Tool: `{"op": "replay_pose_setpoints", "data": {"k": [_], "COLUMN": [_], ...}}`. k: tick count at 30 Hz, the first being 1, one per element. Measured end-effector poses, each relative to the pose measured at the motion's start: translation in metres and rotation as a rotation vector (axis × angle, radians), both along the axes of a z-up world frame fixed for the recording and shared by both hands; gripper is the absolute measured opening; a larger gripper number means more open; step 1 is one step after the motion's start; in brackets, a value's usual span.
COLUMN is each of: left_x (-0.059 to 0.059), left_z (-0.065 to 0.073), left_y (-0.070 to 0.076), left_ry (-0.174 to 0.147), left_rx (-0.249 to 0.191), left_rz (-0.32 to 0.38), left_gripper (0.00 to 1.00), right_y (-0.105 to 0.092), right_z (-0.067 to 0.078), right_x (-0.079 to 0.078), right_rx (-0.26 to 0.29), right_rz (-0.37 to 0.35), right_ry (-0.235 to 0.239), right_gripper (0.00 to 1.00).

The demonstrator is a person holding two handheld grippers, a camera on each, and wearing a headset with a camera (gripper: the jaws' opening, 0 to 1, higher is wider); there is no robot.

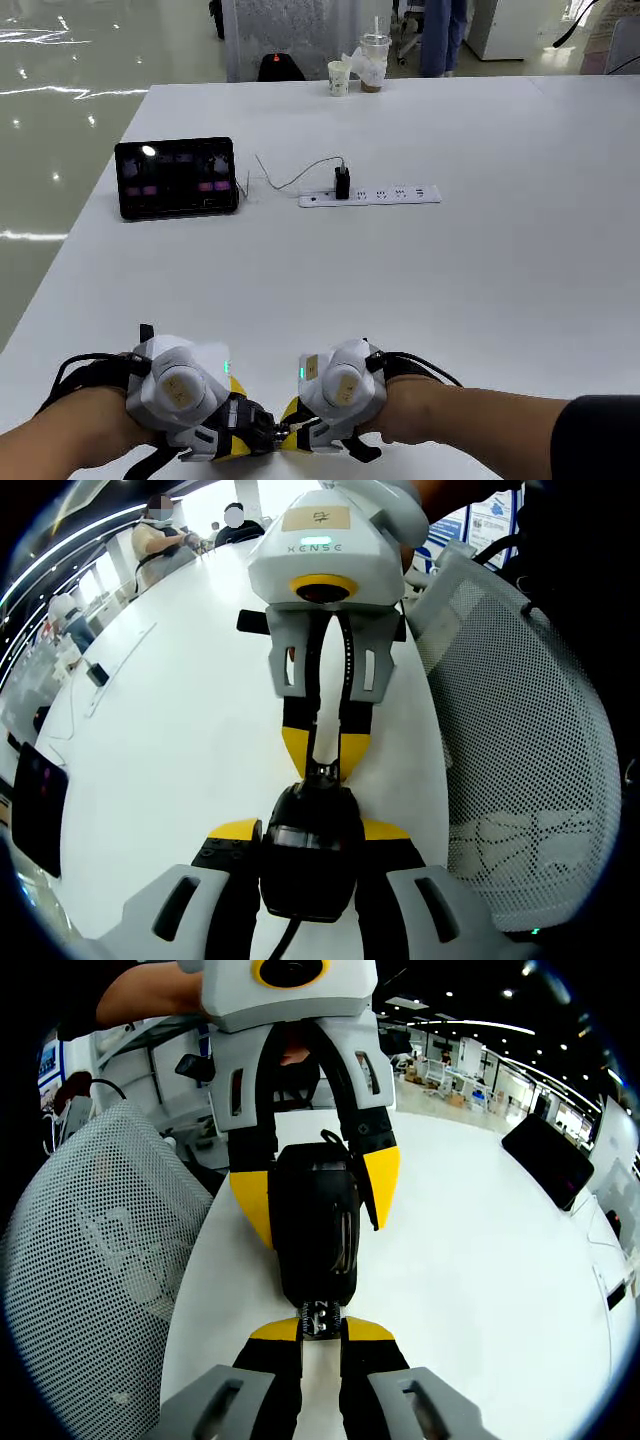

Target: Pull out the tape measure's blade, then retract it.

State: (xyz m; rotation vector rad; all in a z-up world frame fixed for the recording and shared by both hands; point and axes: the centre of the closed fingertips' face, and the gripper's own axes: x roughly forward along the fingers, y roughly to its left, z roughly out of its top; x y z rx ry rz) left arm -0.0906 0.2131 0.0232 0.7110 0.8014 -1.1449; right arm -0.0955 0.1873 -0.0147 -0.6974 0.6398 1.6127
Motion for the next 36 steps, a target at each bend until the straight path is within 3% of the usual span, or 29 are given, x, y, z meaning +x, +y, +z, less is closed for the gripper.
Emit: {"op": "replay_pose_setpoints", "data": {"k": [8, 36], "left_x": [0.000, 0.001], "left_z": [-0.001, -0.002], "left_y": [-0.001, -0.002], "left_ry": [0.000, -0.001], "left_rx": [0.003, 0.003], "left_rz": [0.002, 0.003], "left_gripper": [0.30, 0.30], "right_y": [-0.006, -0.032], "right_z": [0.000, 0.000], "right_x": [0.000, 0.004], "right_rx": [-0.006, -0.015], "right_rz": [-0.007, -0.024], "right_ry": [0.018, 0.014], "right_gripper": [0.10, 0.10]}}
